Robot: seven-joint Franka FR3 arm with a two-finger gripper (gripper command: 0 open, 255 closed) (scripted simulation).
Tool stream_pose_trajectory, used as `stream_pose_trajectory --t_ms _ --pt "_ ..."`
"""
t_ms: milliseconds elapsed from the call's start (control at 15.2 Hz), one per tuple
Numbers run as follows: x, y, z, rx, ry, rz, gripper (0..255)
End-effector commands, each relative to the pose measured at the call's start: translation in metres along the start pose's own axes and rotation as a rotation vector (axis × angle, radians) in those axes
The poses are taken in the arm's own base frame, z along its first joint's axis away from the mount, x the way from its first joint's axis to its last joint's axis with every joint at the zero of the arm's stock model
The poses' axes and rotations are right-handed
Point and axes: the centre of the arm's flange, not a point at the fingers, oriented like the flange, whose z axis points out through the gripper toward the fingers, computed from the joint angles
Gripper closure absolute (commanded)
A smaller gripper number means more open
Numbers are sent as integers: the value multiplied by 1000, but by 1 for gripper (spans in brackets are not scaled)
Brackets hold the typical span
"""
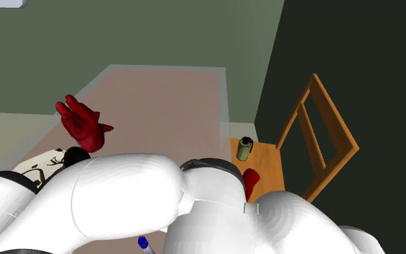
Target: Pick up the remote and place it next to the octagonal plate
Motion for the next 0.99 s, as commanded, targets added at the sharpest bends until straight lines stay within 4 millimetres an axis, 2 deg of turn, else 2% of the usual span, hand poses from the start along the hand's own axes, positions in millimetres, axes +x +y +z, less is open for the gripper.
stream_pose_trajectory --t_ms 0,330,594,924 --pt "0 0 1 0 -3 0 0" --pt "0 0 1 0 -3 0 0" --pt "0 0 -49 0 -3 0 0" --pt "0 0 -49 0 -3 0 0"
